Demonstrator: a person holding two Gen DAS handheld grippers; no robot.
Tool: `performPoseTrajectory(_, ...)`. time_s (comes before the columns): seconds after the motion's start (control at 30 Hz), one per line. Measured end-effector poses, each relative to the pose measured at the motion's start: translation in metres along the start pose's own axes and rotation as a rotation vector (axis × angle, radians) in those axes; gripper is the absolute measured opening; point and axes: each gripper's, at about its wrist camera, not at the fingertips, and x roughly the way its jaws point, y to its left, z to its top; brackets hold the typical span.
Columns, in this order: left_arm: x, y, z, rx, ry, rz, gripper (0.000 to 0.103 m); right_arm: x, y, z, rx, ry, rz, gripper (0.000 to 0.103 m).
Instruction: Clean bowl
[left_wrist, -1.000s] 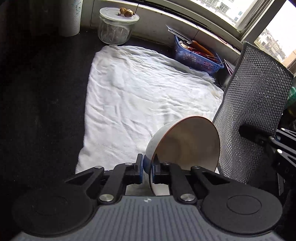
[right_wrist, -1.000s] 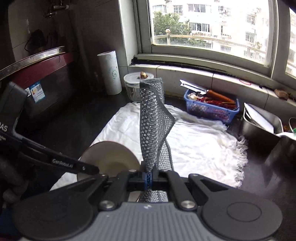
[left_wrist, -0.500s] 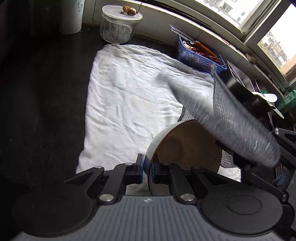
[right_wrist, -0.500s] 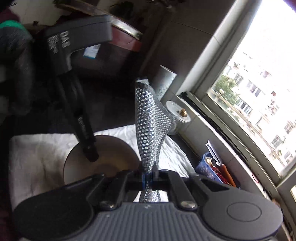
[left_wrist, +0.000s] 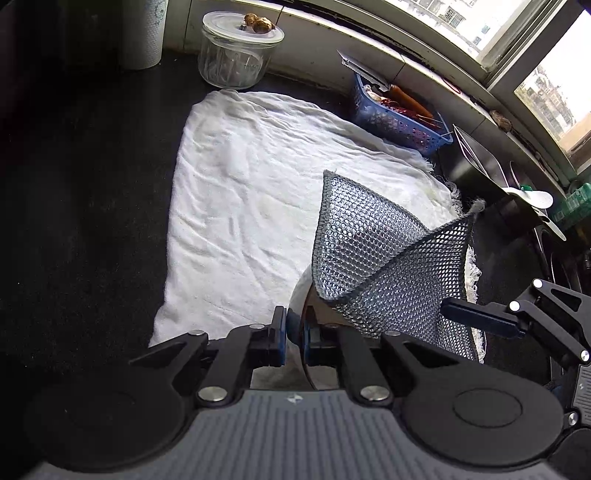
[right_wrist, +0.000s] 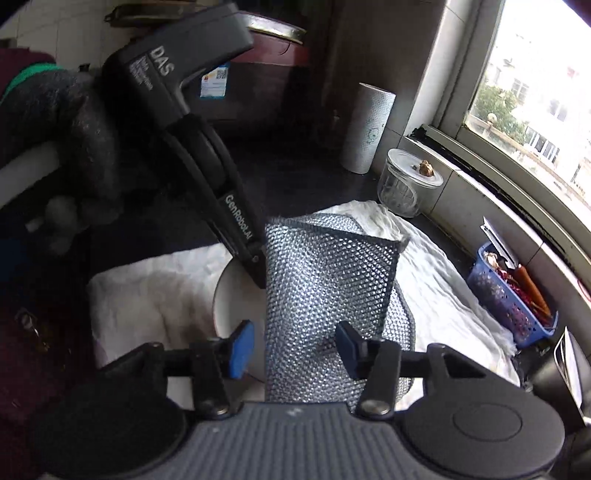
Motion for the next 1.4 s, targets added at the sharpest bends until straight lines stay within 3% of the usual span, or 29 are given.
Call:
performPoseTrajectory(0.23, 0.000, 0.001, 0.000, 0.008, 0.003, -0.006, 0.007, 0.003, -0.018, 0.001, 0.136, 0.000, -0.088, 0.055)
performPoseTrajectory(0.5, 0.002, -0.001, 0.001, 0.085, 0.007, -0.009, 0.008, 0.029, -0.043, -0.001, 0.309, 0.051, -0.022, 0.058)
performPoseTrajectory(0.7, 0.002, -0.014, -0.005, 0.239, -0.020, 0.029, 0.009, 0.048, -0.057, -0.003, 0.417, 0.106, 0.017, 0.041)
performPoseTrajectory(0.8, 0.001, -0.023, -0.009, 0.341, -0.041, 0.051, 0.011, 0.057, -0.063, -0.008, 0.485, 0.147, 0.041, 0.026)
performPoseTrajectory(0.97, 0.001, -0.034, -0.015, 0.440, -0.078, 0.118, 0.011, 0.064, -0.067, -0.010, 0.564, 0.175, 0.048, 0.019)
performPoseTrajectory(1.13, 0.001, 0.001, -0.011, 0.055, -0.043, -0.003, 0.010, 0.055, -0.066, -0.005, 0.566, 0.158, 0.008, 0.010)
performPoseTrajectory(1.33, -0.001, 0.022, -0.024, -0.251, -0.042, -0.041, 0.010, 0.050, -0.066, -0.005, 0.666, 0.131, -0.027, 0.009)
performPoseTrajectory(1.4, -0.001, 0.025, -0.029, -0.287, -0.040, -0.049, 0.010, 0.049, -0.066, -0.010, 0.719, 0.125, -0.026, 0.010)
